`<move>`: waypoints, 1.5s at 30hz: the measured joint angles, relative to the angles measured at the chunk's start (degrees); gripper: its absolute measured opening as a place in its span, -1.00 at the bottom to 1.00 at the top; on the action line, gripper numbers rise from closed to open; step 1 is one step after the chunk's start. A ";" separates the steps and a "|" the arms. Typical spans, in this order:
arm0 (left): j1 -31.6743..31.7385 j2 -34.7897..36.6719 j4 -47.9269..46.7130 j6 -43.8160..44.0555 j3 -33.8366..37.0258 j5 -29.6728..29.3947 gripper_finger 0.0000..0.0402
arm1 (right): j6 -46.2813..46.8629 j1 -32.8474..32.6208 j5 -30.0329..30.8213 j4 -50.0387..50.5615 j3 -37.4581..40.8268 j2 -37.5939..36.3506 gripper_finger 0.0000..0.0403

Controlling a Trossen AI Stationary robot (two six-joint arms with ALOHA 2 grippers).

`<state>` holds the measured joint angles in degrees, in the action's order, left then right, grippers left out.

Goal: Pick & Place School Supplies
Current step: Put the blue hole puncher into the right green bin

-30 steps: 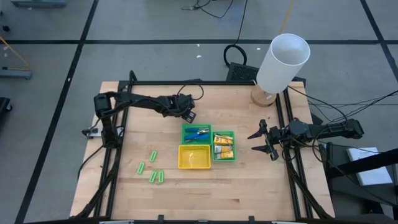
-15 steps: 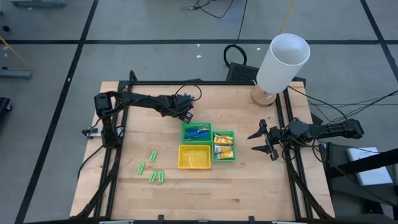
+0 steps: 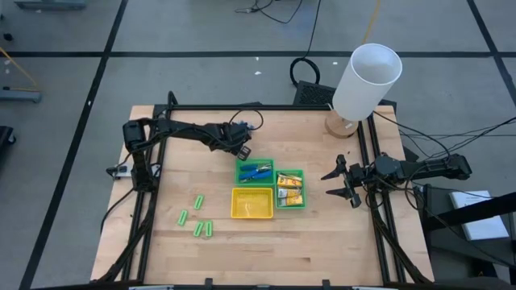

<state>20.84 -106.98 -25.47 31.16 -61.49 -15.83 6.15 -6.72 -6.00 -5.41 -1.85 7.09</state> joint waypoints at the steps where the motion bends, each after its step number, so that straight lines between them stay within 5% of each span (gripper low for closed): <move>1: 0.00 0.00 0.00 0.02 0.00 0.26 -0.42 | 0.00 0.01 0.00 0.00 0.00 0.00 0.12; 11: -0.02 0.02 0.09 -0.80 0.00 0.76 -0.63 | 0.00 0.00 0.00 0.00 0.00 0.00 0.12; 45: -2.30 3.87 5.24 -5.84 0.00 -2.58 -0.77 | 0.00 0.02 0.00 0.02 0.00 0.00 0.12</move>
<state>18.54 -103.11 -20.24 25.32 -61.49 -18.42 6.15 -6.70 -6.00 -5.39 -1.85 7.09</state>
